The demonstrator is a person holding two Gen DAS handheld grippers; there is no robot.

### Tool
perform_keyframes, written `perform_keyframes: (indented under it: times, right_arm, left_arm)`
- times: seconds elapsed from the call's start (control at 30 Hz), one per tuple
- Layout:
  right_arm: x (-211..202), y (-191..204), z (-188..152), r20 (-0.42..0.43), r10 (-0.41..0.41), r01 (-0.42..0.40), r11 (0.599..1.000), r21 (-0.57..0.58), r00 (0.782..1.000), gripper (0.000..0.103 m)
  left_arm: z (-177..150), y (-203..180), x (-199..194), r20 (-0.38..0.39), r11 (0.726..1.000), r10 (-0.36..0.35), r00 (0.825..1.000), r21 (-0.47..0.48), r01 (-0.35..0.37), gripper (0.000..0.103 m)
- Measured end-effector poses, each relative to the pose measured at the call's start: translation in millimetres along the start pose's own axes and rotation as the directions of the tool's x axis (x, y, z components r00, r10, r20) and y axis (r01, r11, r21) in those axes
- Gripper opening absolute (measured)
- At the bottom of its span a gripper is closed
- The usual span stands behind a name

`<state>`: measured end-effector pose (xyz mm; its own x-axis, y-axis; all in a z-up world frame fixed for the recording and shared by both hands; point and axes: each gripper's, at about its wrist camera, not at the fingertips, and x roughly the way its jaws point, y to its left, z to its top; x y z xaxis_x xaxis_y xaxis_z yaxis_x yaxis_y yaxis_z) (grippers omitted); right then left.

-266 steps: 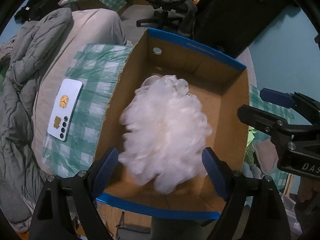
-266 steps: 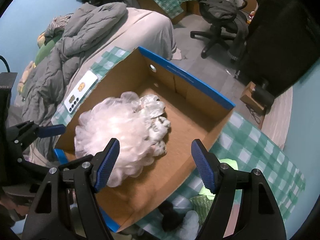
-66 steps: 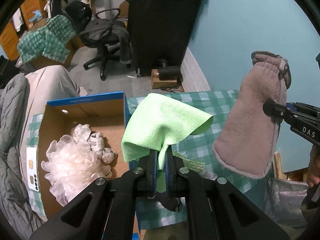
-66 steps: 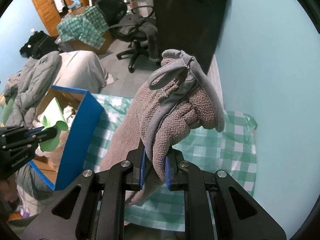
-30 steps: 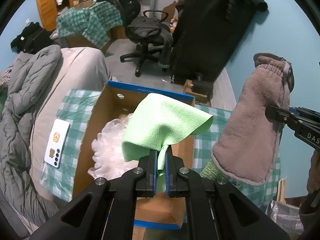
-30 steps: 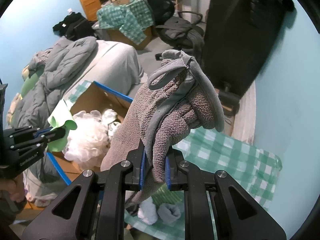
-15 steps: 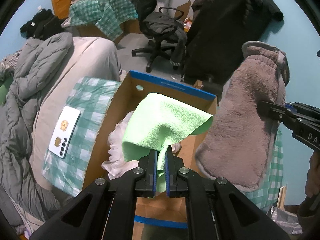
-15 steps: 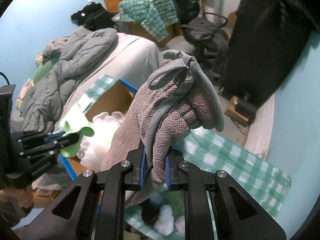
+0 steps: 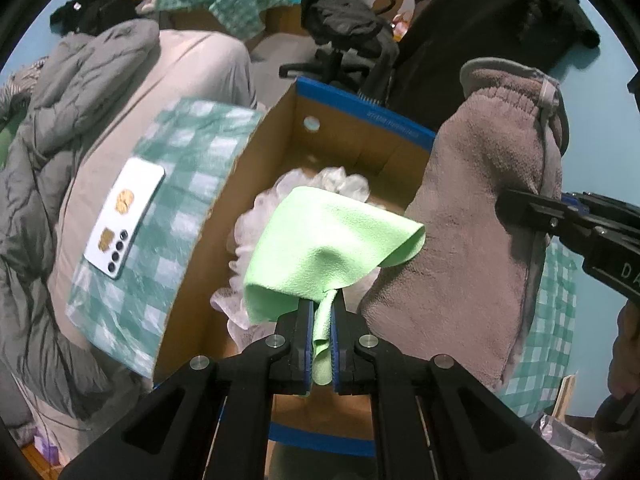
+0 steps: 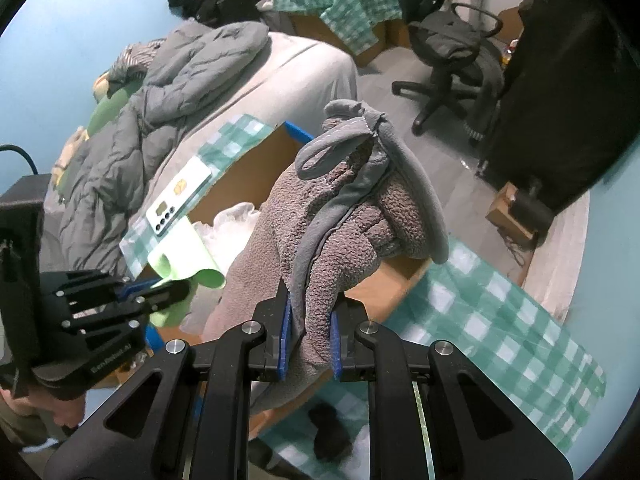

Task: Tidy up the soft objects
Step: 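Lift the glove and green cloth and carry them over the box, then open the right tool to drop the glove while the left tool releases the green cloth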

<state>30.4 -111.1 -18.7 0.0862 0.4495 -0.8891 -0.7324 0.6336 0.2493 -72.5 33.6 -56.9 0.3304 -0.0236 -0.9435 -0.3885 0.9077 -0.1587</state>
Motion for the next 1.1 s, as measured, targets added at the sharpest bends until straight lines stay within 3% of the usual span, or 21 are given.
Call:
perform_keyframes:
  times: [0.17, 0.27, 0.3, 0.4, 0.5, 0.63, 0.77, 1.1]
  right_arm:
    - [22.4, 1.1, 1.9, -0.042, -0.008, 0.007, 1.000, -0.018, 0.999, 0.014]
    - [33.5, 0.8, 3.7, -0.060, -0.006, 0.005, 1.000, -0.021, 0.998, 0.014]
    - [36.6, 1.0, 4.2, -0.066, -0.009, 0.007, 1.000, -0.023, 0.998, 0.016]
    - [42.9, -0.8, 6.9, -0.085, -0.021, 0.019, 1.000, -0.020, 0.996, 0.025]
    - [45.7, -0.9, 6.7, -0.101, -0.057, 0.054, 0.998, -0.033, 0.993, 0.035]
    - [44.6, 0.2, 5.2, -0.072, -0.116, 0.112, 0.992, -0.056, 0.991, 0.058]
    - [38.8, -3.4, 5.2, -0.044, -0.172, 0.169, 0.983, -0.068, 0.984, 0.061]
    - [22.7, -17.7, -4.6, -0.040, -0.143, 0.143, 0.990, -0.014, 0.989, 0.061]
  left_arm:
    - [-3.6, 1.4, 16.1, -0.035, 1.000, 0.011, 0.999, 0.009, -0.011, 0.009]
    - [-4.3, 1.3, 23.2, -0.055, 1.000, 0.020, 0.998, 0.009, -0.020, 0.025]
    - [-4.1, 0.5, 23.8, -0.058, 1.000, 0.023, 0.998, 0.005, -0.023, 0.035]
    - [-3.8, 0.8, 21.6, -0.042, 0.999, 0.035, 0.999, -0.005, -0.035, 0.058]
    - [-4.0, 0.8, 18.2, -0.033, 0.999, 0.042, 0.999, -0.008, -0.042, 0.070]
    - [-6.1, -0.5, 12.6, -0.034, 0.999, 0.050, 0.998, -0.002, -0.050, 0.073]
    - [-9.4, -2.7, 6.6, -0.024, 0.998, 0.063, 0.998, 0.003, -0.063, 0.075]
    - [-19.5, -15.8, -11.1, -0.010, 0.999, 0.047, 0.999, -0.018, -0.047, 0.077]
